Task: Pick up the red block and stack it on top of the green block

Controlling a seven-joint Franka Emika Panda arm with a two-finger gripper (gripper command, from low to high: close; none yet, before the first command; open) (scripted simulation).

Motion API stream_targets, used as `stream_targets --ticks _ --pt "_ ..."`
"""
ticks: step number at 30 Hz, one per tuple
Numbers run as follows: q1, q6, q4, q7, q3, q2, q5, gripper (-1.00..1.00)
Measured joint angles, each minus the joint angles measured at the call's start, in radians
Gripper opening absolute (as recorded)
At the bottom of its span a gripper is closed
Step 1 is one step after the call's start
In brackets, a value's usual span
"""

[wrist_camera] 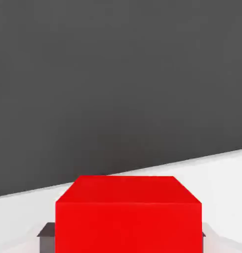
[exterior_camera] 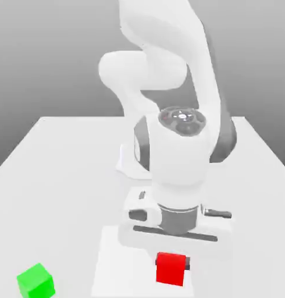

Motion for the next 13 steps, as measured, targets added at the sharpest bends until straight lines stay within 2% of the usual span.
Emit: stream_targets --ticks 6,9,10,13 --pt "-0.124 -0.061 0.054 0.181 -0.152 -0.011 0.079 -1.00" --pt "-0.177 -0.004 0.096 0.245 -0.203 0.090 0.127 -1.00" --pt "-0.184 0.021 0.102 0.248 -0.205 0.120 0.136 1.00" --pt "-0.184 0.021 0.102 0.248 -0.205 0.120 0.136 1.00"
